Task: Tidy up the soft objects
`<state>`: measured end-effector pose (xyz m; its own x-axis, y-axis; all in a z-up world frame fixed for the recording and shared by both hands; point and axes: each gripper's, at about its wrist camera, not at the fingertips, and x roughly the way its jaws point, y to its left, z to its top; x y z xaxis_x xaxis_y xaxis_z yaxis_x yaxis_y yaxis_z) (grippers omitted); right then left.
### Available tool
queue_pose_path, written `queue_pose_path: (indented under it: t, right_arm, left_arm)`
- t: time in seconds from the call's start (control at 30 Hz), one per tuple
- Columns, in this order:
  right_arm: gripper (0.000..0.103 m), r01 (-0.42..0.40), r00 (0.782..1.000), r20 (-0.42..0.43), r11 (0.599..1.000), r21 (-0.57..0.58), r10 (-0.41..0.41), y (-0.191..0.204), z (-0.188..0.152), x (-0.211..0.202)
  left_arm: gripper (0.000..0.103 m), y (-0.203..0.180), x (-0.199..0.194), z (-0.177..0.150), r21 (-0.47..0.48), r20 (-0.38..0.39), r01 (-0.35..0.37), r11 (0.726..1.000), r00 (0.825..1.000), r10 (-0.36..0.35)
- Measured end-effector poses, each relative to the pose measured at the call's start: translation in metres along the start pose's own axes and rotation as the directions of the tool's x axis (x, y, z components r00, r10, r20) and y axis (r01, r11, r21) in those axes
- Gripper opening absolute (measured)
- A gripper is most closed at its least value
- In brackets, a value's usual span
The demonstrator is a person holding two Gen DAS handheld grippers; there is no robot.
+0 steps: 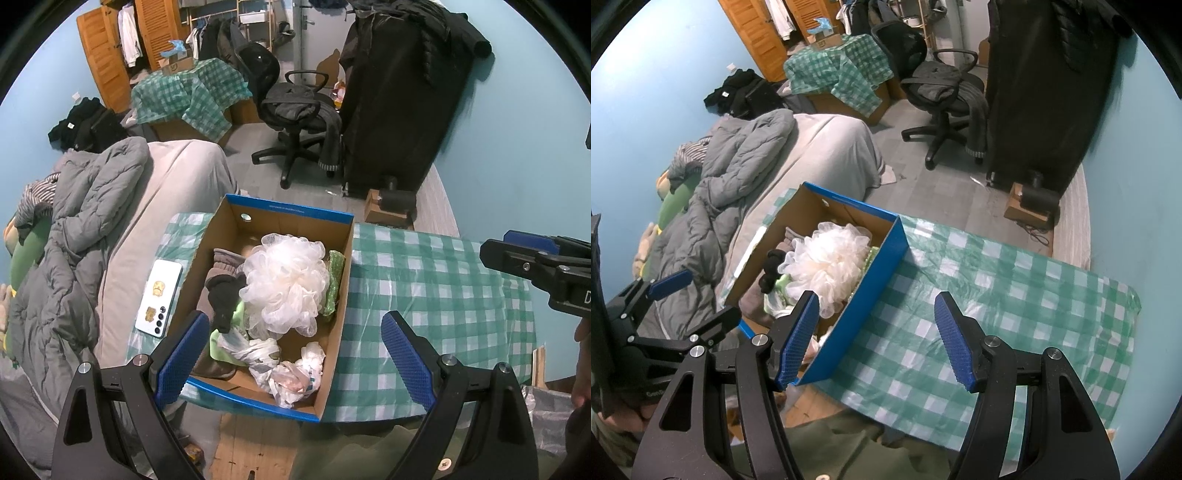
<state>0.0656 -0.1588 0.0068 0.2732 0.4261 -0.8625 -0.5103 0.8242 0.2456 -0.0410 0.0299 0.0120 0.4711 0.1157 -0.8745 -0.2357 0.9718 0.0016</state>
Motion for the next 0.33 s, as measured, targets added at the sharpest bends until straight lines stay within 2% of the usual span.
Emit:
queue_pose_path:
  t: [0.33]
  right_arm:
    - [0.065,0.001,1.000,-0.001,1.000,-0.001,-0.001,-0.0013,-0.0006,0.0001]
  left_arm:
    - [0.095,0.0026,-0.0039,-0.0023,0.001,0.007,-0.006,1.000,1.000,0.006]
